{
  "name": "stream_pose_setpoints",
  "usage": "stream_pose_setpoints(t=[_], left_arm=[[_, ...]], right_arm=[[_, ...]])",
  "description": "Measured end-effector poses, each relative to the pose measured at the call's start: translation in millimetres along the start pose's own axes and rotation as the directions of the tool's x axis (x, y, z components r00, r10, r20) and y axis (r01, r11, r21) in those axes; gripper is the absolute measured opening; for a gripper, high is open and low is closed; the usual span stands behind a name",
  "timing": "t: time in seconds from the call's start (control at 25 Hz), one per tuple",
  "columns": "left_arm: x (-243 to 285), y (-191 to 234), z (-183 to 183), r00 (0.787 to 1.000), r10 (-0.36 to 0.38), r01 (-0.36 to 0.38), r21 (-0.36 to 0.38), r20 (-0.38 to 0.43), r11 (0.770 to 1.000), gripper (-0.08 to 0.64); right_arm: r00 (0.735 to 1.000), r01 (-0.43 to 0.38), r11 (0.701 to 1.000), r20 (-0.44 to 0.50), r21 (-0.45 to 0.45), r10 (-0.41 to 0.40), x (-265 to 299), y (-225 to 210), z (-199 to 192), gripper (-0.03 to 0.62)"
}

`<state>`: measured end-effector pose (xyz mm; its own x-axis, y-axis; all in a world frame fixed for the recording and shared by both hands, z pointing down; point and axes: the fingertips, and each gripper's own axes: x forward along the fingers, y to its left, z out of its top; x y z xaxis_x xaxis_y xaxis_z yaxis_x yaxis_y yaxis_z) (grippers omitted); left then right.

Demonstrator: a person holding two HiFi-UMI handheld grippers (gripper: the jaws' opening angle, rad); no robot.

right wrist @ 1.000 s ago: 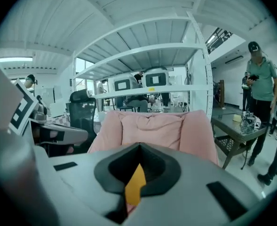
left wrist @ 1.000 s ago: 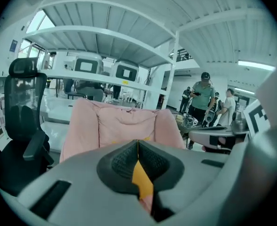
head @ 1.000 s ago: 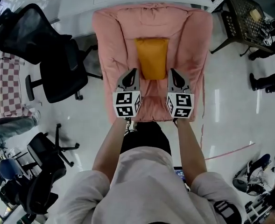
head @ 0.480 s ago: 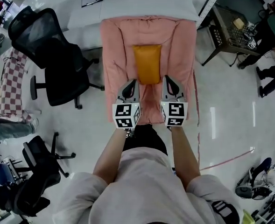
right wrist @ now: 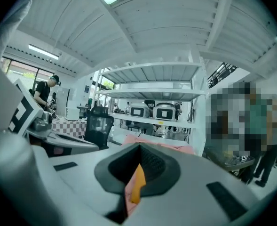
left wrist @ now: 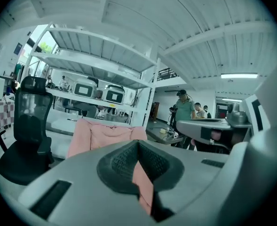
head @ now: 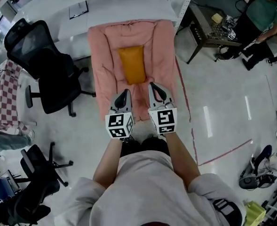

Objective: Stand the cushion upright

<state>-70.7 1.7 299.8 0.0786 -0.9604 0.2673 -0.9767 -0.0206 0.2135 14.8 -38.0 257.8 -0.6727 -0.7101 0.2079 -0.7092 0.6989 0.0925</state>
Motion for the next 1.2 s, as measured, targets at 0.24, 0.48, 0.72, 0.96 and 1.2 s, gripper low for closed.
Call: stream_pose_setpoints(t=[0.24, 0.48, 0.72, 0.96, 1.2], left_arm=[[-20, -45, 15, 0.999, 0.031, -0.031, -0.007, 0.038, 0.999, 0.012], [-43, -99, 23, 0.992, 0.078, -0.074, -0.049, 0.102, 0.996, 0.012], [-71, -112, 33, 0.986, 0.114, -0.112, -0.021, 0.120, 0.993, 0.012], [-71, -115, 42, 0.988, 0.090, -0.093, 0.015, 0.125, 0.996, 0.012], [-76, -120, 53, 0.987, 0.048, -0.061, 0.086, 0.152, 0.994, 0.012]], right_arm=[[0.999, -0.036, 0.999, 0.024, -0.037, 0.037, -44, -15, 19, 0.006], [0.994, -0.078, 0.997, 0.078, 0.008, 0.077, -97, -43, 25, 0.006], [0.992, -0.075, 0.997, 0.100, 0.002, 0.074, -121, -43, 40, 0.006], [0.989, -0.070, 0.997, 0.135, 0.018, 0.067, -126, -47, 48, 0.006], [0.988, -0.038, 0.999, 0.147, 0.002, 0.038, -128, -41, 50, 0.006]])
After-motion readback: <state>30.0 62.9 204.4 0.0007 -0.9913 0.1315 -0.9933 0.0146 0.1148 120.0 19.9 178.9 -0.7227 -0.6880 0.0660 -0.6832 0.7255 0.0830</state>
